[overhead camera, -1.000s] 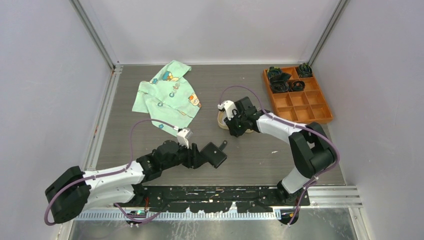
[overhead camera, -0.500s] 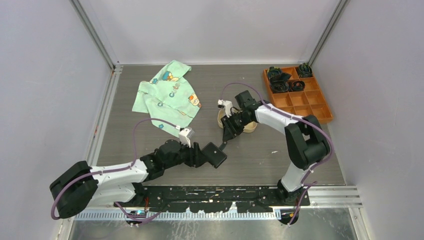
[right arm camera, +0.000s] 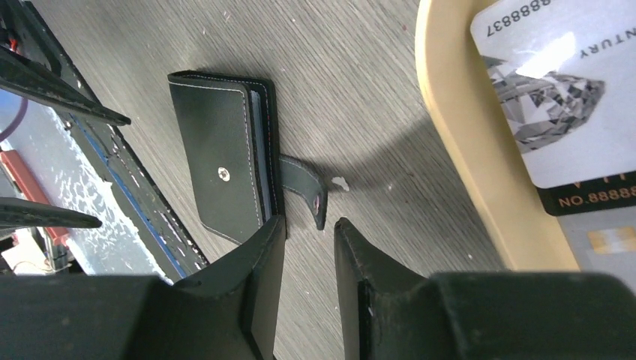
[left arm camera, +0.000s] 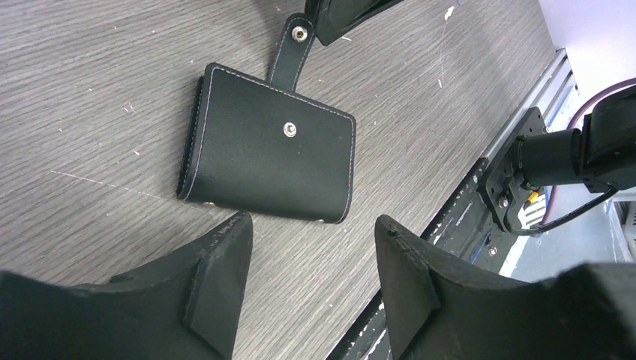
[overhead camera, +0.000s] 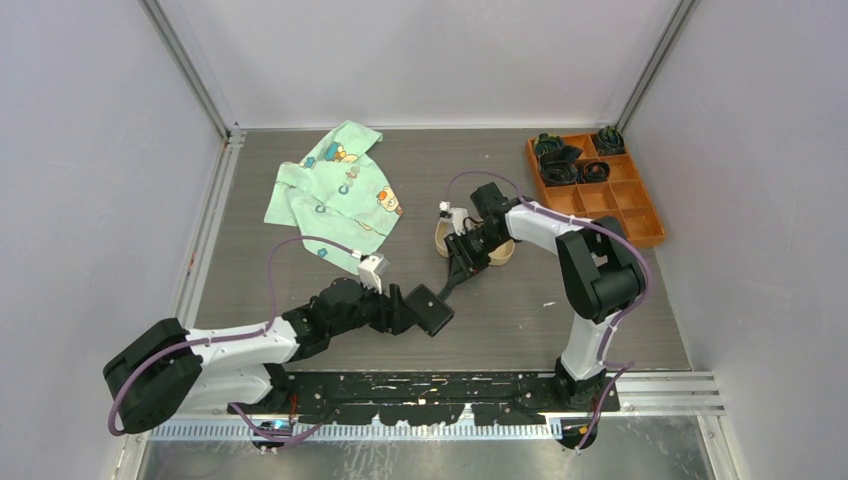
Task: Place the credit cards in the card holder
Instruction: Close the card holder at the center of the board.
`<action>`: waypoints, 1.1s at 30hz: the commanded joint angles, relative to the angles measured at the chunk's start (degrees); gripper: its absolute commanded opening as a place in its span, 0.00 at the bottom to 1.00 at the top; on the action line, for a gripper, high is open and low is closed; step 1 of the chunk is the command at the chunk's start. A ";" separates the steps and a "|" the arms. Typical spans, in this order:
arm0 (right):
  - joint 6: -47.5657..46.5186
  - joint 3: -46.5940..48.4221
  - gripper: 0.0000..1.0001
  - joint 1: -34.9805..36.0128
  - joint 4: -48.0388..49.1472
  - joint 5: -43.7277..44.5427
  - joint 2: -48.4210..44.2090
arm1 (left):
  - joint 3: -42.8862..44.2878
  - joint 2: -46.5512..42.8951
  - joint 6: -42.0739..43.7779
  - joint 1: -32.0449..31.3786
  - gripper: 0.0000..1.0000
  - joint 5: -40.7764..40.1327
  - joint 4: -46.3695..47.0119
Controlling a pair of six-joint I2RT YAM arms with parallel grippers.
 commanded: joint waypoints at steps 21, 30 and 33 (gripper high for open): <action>1.97 4.07 0.21 -1.09 -1.67 -4.25 3.81 | 1.63 0.94 0.41 0.99 0.62 1.57 3.39; 2.22 4.12 0.16 -1.40 -1.70 -5.07 3.98 | 1.81 1.33 0.09 1.05 0.61 1.83 3.39; 2.14 4.13 0.12 -1.44 -1.78 -5.22 3.94 | 1.73 1.36 0.02 1.07 0.61 1.85 3.39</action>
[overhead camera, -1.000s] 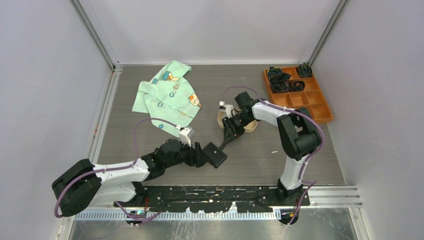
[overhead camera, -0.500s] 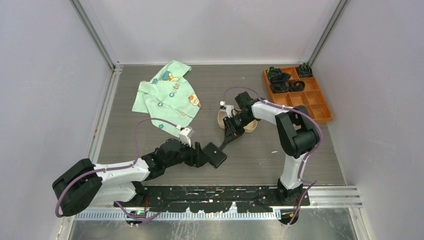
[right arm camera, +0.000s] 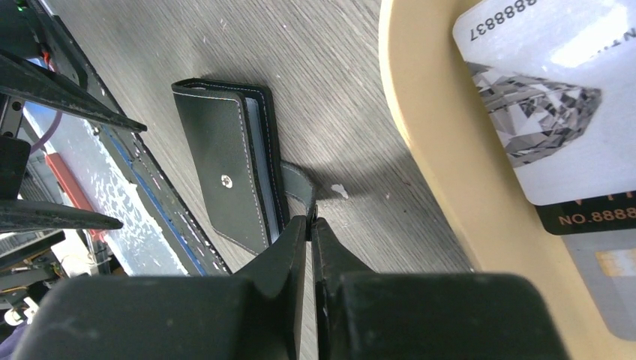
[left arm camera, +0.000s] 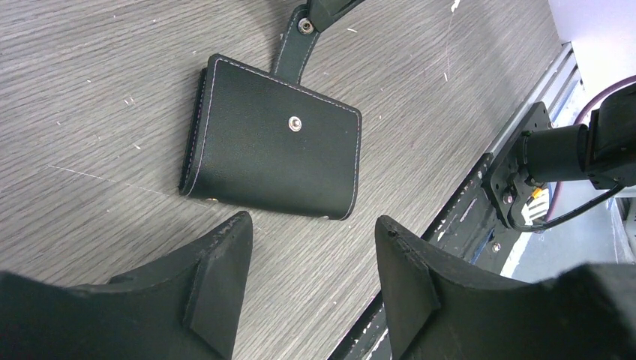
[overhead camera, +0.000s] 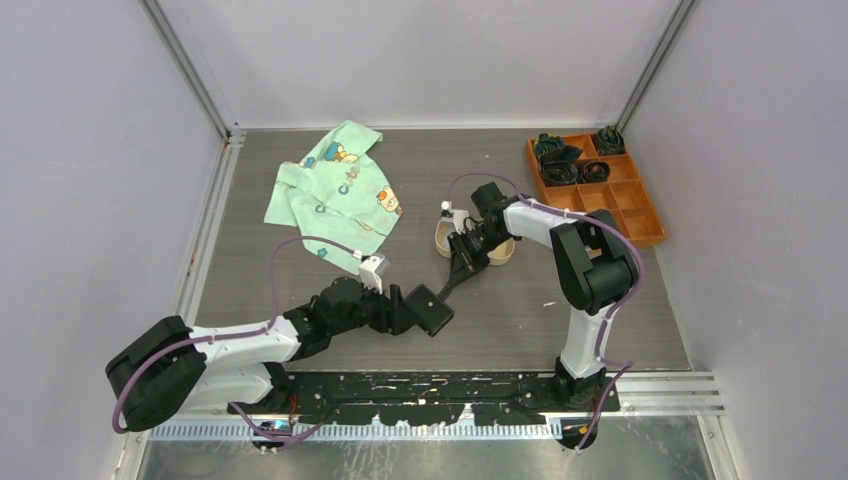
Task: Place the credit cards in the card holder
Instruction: Close the card holder at the center of the board.
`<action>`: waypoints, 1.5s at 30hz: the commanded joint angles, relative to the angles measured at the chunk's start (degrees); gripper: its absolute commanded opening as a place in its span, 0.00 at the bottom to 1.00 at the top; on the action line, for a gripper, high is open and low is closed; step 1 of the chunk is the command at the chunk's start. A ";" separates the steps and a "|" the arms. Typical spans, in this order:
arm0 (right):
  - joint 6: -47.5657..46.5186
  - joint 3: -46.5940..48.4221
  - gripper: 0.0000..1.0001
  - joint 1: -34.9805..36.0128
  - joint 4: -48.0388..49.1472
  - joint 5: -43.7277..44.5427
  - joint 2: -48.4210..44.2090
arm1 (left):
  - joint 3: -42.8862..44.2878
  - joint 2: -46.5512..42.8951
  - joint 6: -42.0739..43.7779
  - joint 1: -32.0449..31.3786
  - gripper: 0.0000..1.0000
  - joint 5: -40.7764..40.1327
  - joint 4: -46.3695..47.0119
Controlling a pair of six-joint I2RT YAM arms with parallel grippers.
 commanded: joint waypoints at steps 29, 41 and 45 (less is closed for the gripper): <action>-7.82 -1.69 0.01 2.95 3.43 3.51 -10.65 | 6.41 14.49 -7.38 7.43 0.33 11.23 13.41; -15.11 -3.48 0.01 9.75 3.55 9.35 -14.10 | 7.56 30.51 -14.93 10.89 0.10 19.84 28.90; -17.31 -4.44 0.01 11.78 3.88 11.64 -15.01 | 7.25 32.64 -16.06 11.33 0.03 20.50 31.03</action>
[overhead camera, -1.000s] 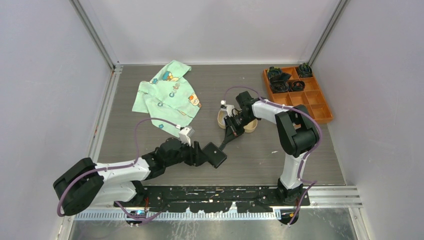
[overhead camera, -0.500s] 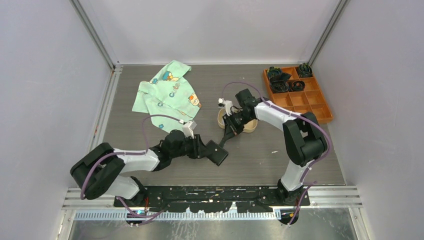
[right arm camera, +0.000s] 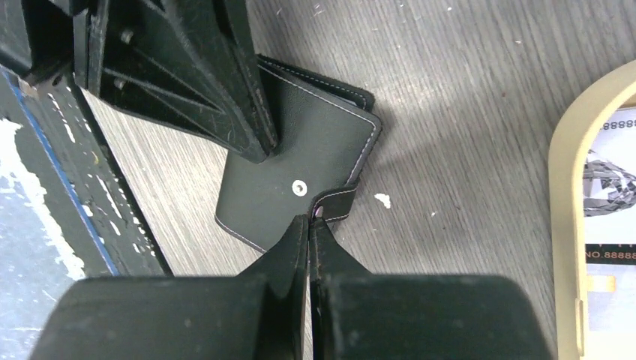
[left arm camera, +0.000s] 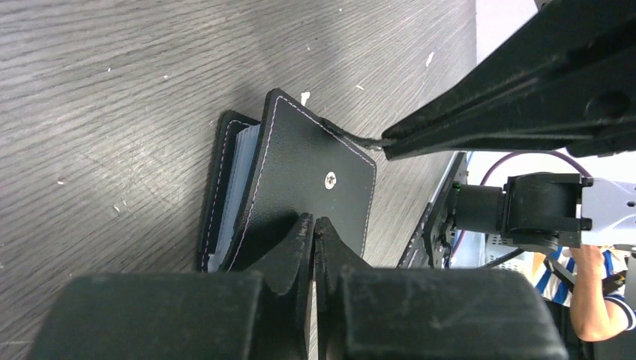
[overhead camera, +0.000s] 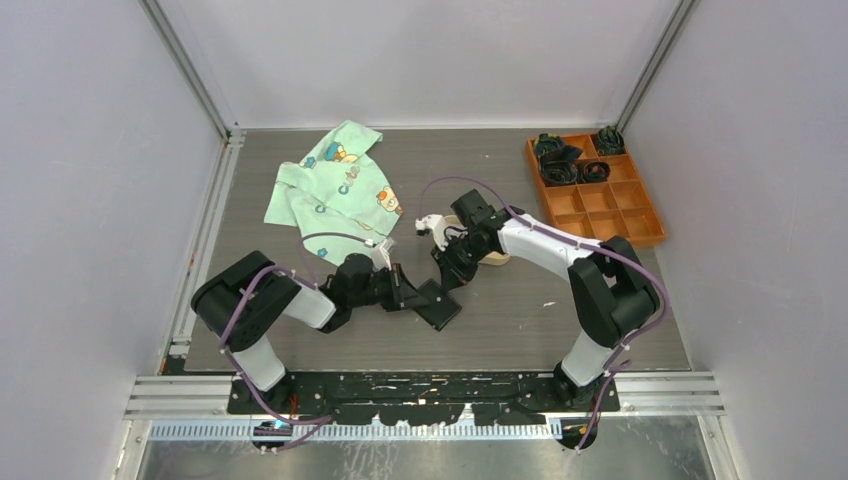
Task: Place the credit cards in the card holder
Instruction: Close the card holder at the center of the board.
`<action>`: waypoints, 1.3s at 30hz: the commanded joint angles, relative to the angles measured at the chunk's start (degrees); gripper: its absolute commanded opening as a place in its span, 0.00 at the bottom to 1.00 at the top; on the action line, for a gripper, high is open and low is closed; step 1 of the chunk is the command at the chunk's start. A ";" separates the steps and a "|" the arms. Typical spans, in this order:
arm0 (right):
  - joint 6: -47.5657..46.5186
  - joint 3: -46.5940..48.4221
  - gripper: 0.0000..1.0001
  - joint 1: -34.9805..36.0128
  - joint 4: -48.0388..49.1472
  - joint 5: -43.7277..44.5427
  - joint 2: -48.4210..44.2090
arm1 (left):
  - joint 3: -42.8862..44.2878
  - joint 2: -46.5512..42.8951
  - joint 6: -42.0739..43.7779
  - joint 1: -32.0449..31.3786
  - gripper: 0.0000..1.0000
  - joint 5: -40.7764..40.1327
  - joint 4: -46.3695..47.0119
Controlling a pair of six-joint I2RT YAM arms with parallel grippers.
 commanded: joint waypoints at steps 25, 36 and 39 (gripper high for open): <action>-8.53 -4.12 0.01 11.52 5.38 15.15 -5.04 | -0.46 3.16 -3.08 0.42 0.00 2.42 9.02; -7.17 -4.08 0.01 13.21 6.28 15.92 -4.91 | -1.10 3.99 -3.54 0.47 0.00 2.47 10.44; -7.02 -4.07 0.01 13.53 6.29 16.16 -4.97 | -1.18 4.39 -3.62 0.47 0.00 2.33 10.83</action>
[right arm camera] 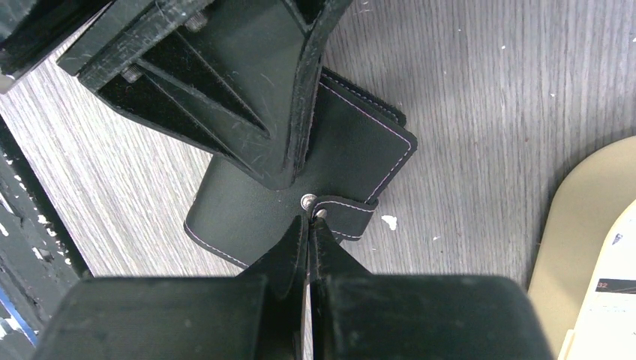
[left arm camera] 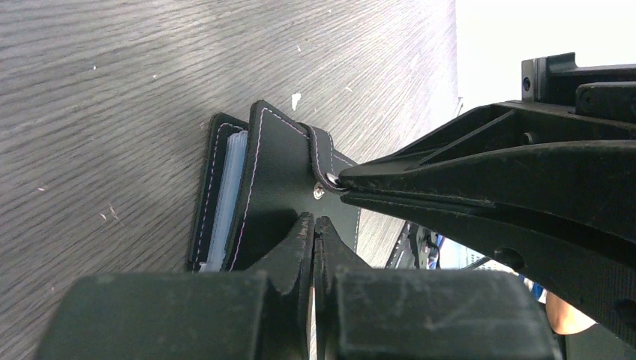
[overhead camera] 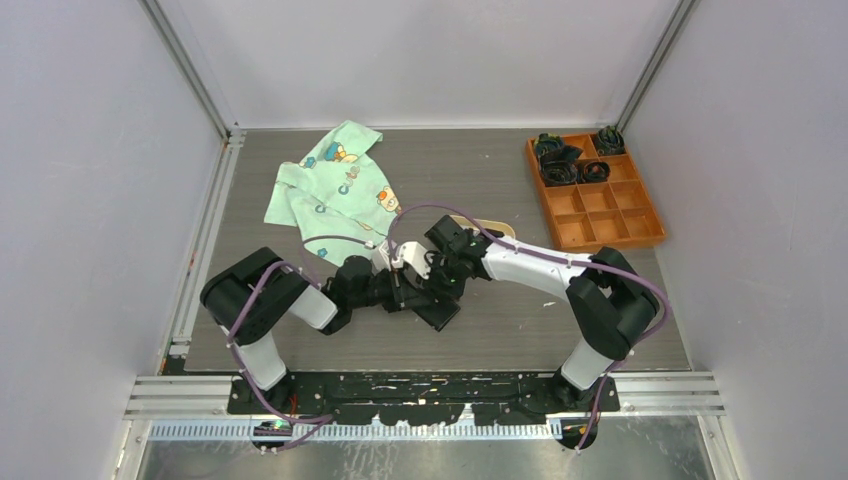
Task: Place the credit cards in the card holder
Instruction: Close the card holder at the center of the board.
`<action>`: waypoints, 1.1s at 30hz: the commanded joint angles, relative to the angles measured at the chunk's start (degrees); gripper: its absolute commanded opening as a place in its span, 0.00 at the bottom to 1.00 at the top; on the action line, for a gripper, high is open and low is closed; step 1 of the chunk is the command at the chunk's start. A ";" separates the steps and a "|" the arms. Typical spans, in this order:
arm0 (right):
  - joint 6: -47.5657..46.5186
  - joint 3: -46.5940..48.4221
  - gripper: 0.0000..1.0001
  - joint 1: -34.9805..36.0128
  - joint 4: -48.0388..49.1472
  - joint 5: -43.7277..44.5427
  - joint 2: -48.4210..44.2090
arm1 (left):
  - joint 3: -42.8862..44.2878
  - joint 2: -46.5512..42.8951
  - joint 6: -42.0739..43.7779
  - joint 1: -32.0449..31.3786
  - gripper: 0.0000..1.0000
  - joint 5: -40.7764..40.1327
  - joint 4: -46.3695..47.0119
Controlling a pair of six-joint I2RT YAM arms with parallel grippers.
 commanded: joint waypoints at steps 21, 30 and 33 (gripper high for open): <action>-1.06 0.63 0.01 4.59 0.30 1.48 0.22 | -0.88 2.19 -0.06 0.15 0.00 0.46 4.98; -1.75 1.23 0.01 6.43 -0.97 2.57 2.02 | -1.22 2.20 0.01 0.17 0.00 0.17 5.14; -1.92 1.42 0.01 6.89 -1.51 2.58 2.88 | -1.28 2.26 0.06 0.16 0.00 0.19 5.24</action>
